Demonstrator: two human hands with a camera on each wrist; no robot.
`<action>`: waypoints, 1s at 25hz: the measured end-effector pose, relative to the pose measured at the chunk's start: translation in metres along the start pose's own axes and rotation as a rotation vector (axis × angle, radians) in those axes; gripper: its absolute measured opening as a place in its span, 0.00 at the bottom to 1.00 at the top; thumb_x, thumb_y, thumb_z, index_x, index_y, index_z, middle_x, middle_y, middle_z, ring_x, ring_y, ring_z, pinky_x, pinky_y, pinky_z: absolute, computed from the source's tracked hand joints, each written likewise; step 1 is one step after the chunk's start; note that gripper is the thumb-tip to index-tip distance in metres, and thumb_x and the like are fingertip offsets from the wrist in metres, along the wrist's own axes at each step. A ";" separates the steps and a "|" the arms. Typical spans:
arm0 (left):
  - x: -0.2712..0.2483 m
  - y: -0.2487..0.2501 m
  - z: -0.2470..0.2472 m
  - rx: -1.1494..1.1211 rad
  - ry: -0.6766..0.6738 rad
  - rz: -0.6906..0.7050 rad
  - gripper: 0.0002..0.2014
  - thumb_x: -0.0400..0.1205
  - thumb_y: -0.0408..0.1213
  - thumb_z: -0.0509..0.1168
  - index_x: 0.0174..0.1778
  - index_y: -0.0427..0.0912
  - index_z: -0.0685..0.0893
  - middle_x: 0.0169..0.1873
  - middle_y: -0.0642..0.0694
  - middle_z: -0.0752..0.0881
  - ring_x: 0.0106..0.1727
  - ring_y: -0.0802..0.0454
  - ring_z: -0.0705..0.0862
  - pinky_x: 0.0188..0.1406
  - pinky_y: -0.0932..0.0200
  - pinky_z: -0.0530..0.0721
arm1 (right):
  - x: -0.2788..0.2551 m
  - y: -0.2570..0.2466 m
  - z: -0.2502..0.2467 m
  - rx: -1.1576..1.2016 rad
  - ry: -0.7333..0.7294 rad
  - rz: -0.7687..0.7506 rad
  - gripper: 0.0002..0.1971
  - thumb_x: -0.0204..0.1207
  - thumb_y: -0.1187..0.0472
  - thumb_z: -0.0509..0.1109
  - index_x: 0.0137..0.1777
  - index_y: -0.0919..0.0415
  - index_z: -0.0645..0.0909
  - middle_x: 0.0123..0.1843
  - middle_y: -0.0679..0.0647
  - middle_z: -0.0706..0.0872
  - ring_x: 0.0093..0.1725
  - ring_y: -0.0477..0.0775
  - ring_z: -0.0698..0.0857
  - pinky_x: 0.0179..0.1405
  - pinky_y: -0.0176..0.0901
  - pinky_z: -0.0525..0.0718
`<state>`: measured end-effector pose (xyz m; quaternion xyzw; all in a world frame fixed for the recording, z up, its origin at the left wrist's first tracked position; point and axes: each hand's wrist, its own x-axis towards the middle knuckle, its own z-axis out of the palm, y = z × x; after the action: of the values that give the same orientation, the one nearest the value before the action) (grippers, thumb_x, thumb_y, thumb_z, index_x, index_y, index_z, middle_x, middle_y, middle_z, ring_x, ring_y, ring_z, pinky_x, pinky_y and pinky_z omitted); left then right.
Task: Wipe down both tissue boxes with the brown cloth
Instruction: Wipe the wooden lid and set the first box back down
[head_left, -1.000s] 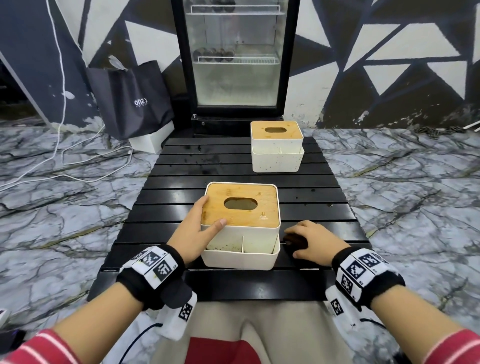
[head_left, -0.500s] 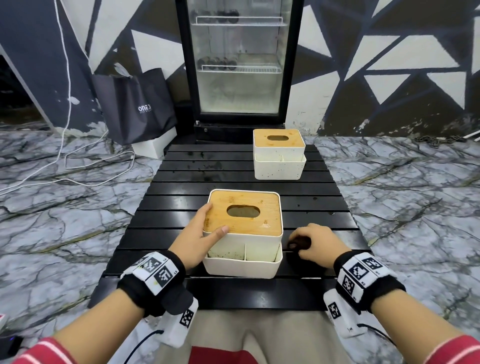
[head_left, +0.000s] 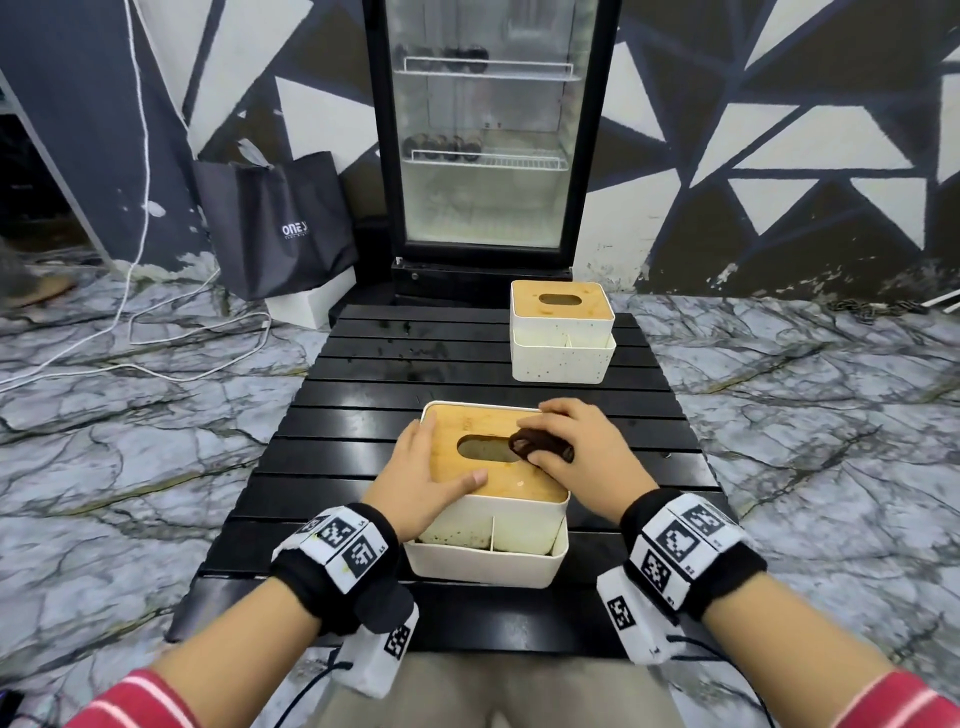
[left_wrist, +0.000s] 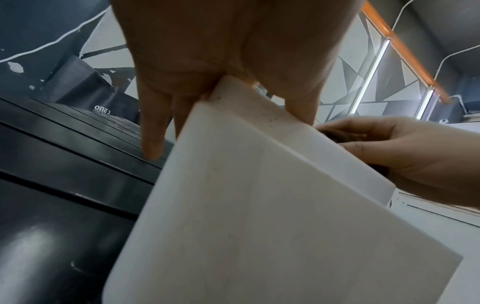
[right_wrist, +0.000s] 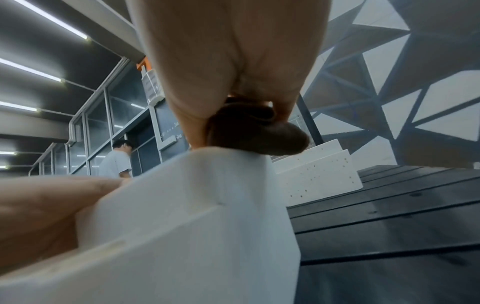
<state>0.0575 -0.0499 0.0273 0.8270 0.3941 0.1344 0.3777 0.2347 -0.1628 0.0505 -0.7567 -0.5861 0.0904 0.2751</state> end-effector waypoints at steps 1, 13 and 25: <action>0.000 0.000 0.000 0.001 0.003 -0.006 0.47 0.75 0.55 0.69 0.82 0.46 0.48 0.82 0.45 0.53 0.80 0.50 0.60 0.78 0.54 0.62 | 0.000 0.000 0.001 0.002 -0.010 0.002 0.18 0.76 0.58 0.68 0.66 0.47 0.77 0.71 0.49 0.73 0.71 0.50 0.68 0.69 0.38 0.61; 0.004 -0.003 0.002 -0.057 -0.018 -0.005 0.50 0.75 0.54 0.69 0.83 0.40 0.44 0.82 0.49 0.49 0.81 0.53 0.56 0.80 0.53 0.60 | -0.022 0.008 0.014 0.143 -0.002 -0.097 0.17 0.77 0.63 0.66 0.65 0.49 0.78 0.66 0.43 0.75 0.66 0.40 0.70 0.64 0.19 0.56; 0.003 0.005 -0.003 -0.056 -0.058 0.020 0.42 0.77 0.49 0.69 0.81 0.44 0.52 0.78 0.49 0.56 0.69 0.57 0.67 0.68 0.64 0.66 | -0.038 0.011 0.018 0.230 -0.026 -0.105 0.18 0.76 0.62 0.67 0.62 0.41 0.77 0.64 0.36 0.74 0.68 0.40 0.70 0.69 0.32 0.64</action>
<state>0.0605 -0.0481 0.0327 0.8236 0.3709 0.1252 0.4105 0.2240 -0.1945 0.0227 -0.6873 -0.6141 0.1523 0.3567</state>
